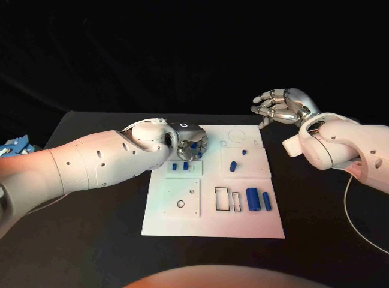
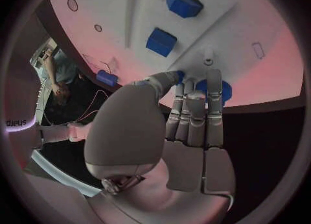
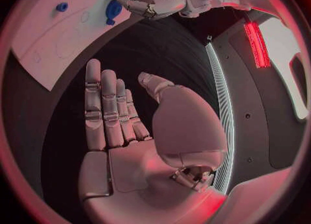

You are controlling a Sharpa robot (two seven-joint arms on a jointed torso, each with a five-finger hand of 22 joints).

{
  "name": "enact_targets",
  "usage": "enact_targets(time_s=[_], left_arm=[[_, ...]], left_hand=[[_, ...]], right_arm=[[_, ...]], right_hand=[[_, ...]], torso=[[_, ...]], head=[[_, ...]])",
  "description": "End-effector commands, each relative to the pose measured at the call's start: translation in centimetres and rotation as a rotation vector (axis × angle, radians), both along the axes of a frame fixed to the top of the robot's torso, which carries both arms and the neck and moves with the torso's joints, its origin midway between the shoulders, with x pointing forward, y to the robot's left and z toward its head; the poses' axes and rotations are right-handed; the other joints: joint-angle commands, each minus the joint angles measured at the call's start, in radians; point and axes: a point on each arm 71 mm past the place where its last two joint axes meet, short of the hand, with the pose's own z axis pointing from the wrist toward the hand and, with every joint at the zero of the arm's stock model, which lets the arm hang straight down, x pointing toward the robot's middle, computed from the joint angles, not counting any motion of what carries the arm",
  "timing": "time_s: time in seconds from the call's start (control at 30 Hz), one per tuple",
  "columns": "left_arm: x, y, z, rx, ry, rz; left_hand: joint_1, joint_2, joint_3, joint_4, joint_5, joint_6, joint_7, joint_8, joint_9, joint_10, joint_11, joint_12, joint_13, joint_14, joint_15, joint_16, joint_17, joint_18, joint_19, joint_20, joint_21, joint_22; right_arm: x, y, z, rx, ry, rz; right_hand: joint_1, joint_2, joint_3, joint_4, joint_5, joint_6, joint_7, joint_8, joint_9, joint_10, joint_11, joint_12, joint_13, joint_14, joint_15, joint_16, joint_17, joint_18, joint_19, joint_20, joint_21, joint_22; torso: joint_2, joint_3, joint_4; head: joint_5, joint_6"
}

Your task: Assemble the parts on the task board

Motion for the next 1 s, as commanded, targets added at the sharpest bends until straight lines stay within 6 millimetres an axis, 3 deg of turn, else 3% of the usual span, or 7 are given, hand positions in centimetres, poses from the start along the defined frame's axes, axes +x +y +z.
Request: enact_targets(time_s=[0.03,0.6,1.0], left_arm=[[-0.05,-0.26,-0.18,0.017,0.014,-0.012],[0.19,-0.22,-0.66,0.047,0.050,0.004],[0.29,-0.17,-0.62,0.027,0.042,0.005]], left_hand=[[0.002,0.006,0.007,0.001,-0.007,0.008,0.000,-0.005,-0.001,0.008,0.000,0.002,-0.001,0.008,0.000,0.007,0.007,0.010,0.007,-0.004,0.008,0.006],[0.004,0.015,0.020,-0.011,-0.012,0.029,0.000,-0.009,-0.001,0.028,-0.004,-0.007,-0.005,0.030,-0.003,0.033,0.035,0.003,0.027,-0.008,0.045,0.051],[0.042,0.050,0.061,-0.076,-0.032,0.088,0.010,-0.016,0.004,0.111,-0.008,-0.025,-0.001,0.082,-0.008,0.081,0.107,-0.013,0.080,-0.013,0.143,0.165]], right_arm=[[-0.03,0.14,0.07,0.000,-0.008,0.008],[-0.07,0.20,0.08,0.000,-0.008,0.010],[-0.09,0.20,0.10,0.001,-0.010,0.010]], right_hand=[[0.000,0.003,0.000,-0.005,0.006,-0.010,0.042,0.005,-0.001,-0.005,0.000,0.007,-0.002,-0.006,-0.002,-0.003,-0.001,0.011,0.006,0.001,-0.004,-0.003],[0.000,0.003,0.000,-0.005,0.006,-0.010,0.042,0.005,-0.001,-0.005,0.000,0.007,-0.002,-0.006,-0.002,-0.003,-0.001,0.011,0.006,0.001,-0.004,-0.003],[0.000,0.003,-0.001,-0.005,0.007,-0.010,0.041,0.007,-0.002,-0.004,0.000,0.009,-0.005,-0.006,-0.002,-0.002,-0.002,0.011,0.008,0.001,-0.006,-0.005]], torso=[[0.000,-0.0010,-0.0004],[0.000,-0.0007,-0.0001],[-0.001,-0.0004,0.0003]], head=[[0.000,-0.002],[-0.004,-0.007],[-0.005,-0.008]])
